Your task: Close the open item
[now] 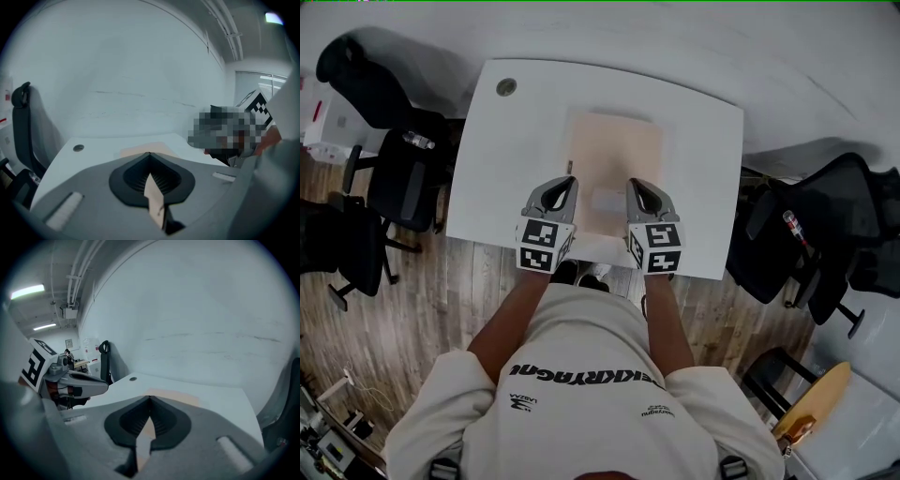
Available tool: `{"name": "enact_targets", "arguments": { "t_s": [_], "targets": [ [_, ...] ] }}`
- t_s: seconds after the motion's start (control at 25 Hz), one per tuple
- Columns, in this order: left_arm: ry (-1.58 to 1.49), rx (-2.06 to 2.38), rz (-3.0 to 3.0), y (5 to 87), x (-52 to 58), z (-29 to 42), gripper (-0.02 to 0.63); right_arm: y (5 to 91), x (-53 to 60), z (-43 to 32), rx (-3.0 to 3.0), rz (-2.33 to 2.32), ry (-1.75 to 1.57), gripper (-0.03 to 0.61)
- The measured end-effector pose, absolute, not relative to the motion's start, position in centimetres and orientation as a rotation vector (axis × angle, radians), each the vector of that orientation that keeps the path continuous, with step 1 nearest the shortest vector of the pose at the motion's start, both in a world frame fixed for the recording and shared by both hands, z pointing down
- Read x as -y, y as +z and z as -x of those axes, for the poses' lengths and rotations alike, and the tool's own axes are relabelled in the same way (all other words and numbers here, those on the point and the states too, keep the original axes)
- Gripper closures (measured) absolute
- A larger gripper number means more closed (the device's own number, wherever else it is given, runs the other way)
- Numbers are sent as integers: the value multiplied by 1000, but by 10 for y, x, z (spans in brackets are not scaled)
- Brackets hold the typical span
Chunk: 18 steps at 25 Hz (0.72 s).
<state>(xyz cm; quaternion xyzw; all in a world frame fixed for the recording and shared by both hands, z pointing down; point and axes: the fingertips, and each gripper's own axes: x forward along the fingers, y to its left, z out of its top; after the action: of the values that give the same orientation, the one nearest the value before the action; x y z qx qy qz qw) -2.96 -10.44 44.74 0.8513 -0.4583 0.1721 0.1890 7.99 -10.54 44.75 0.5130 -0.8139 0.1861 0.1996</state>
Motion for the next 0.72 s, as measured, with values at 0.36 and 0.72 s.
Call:
{"name": "enact_targets", "arguments": {
  "t_s": [0.36,0.72],
  "targets": [
    [412,1330,-2470,412,98,23,609,417,97,-82,2347,-1513,508,580],
    [377,1338,-2562,386,95,14,609,392,97,-80,2401,-1551,464,580]
  ]
}}
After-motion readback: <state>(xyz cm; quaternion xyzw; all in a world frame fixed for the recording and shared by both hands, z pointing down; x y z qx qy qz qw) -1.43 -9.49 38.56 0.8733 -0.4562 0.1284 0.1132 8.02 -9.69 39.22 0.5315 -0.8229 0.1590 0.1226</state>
